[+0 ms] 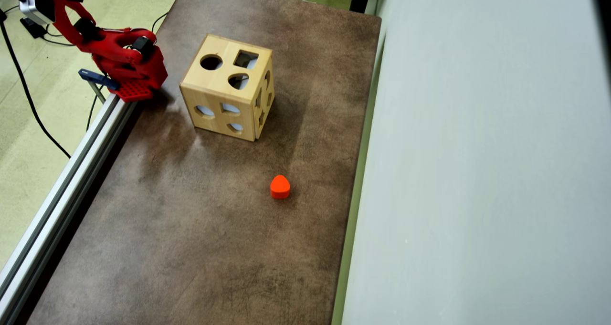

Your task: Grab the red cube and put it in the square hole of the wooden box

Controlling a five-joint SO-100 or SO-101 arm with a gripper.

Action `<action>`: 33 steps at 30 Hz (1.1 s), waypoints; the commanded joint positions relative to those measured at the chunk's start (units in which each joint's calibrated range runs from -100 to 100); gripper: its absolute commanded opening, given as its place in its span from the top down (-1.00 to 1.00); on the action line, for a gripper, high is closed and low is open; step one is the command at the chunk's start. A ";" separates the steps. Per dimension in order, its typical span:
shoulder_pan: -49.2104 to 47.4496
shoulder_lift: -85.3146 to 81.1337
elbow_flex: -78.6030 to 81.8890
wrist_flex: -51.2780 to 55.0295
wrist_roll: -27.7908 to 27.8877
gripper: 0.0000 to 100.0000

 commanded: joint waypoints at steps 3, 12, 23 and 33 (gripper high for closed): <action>0.46 0.43 4.11 0.81 4.40 0.40; 0.46 0.35 5.81 0.89 5.08 0.97; 0.54 0.26 15.56 0.98 8.45 0.95; 0.61 0.18 15.56 0.65 8.40 0.95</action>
